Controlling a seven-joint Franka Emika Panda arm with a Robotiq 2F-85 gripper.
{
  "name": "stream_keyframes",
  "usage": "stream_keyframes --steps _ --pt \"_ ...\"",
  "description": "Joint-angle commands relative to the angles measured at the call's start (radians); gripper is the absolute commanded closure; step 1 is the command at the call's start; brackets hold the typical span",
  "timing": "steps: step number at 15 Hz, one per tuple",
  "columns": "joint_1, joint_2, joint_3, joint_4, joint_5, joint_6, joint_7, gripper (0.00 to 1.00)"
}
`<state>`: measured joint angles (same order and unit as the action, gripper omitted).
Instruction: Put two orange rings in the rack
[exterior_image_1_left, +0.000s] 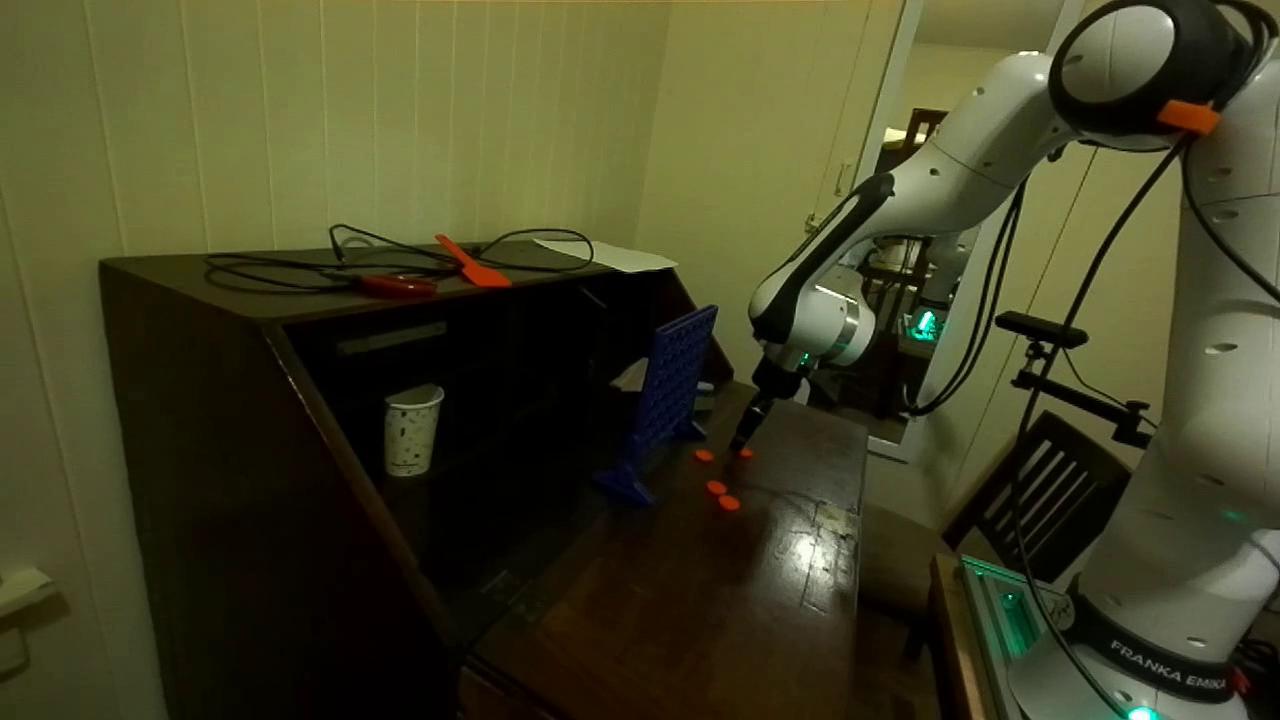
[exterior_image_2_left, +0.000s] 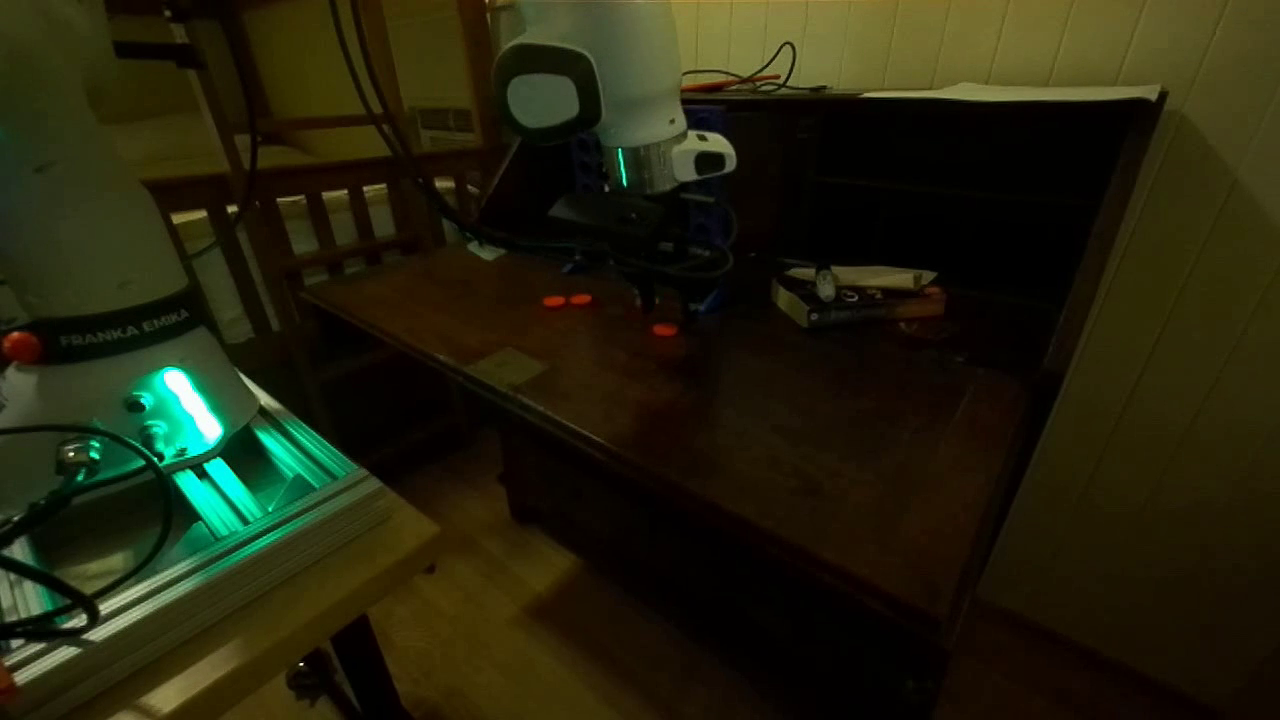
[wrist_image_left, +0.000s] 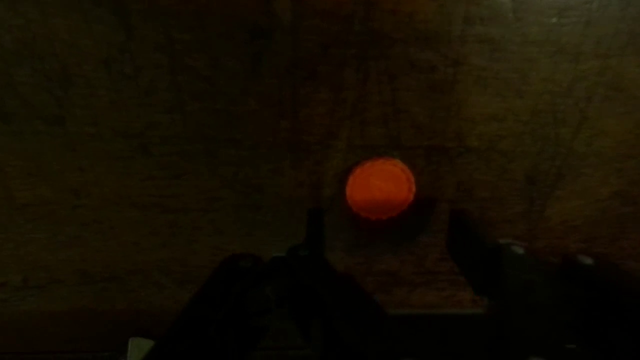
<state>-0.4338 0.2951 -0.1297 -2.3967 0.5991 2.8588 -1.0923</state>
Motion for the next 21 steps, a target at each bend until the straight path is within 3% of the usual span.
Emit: stream_keyframes --steps 1,2,3,5,9,11,15,17,19,20,21 --pt "-0.050 0.040 0.055 0.039 0.081 0.018 -0.088 0.58" --pt "-0.058 0.047 0.064 0.044 0.091 0.017 -0.099 0.59" --pt "-0.064 0.051 0.069 0.048 0.093 0.017 -0.108 0.44" --pt "-0.075 0.061 0.078 0.055 0.095 0.016 -0.121 0.50" --pt "-0.087 0.067 0.080 0.057 0.083 0.014 -0.138 0.42" --pt "-0.084 0.063 0.073 0.053 0.069 0.007 -0.133 0.52" --pt "-0.084 0.059 0.066 0.048 0.057 0.010 -0.137 0.48" --pt "-0.082 0.057 0.064 0.044 0.052 0.009 -0.141 0.56" --pt "-0.082 0.054 0.060 0.042 0.050 0.006 -0.146 0.28" --pt "-0.079 0.052 0.057 0.039 0.046 0.002 -0.144 0.21" --pt "-0.078 0.050 0.055 0.036 0.042 -0.002 -0.143 0.22"
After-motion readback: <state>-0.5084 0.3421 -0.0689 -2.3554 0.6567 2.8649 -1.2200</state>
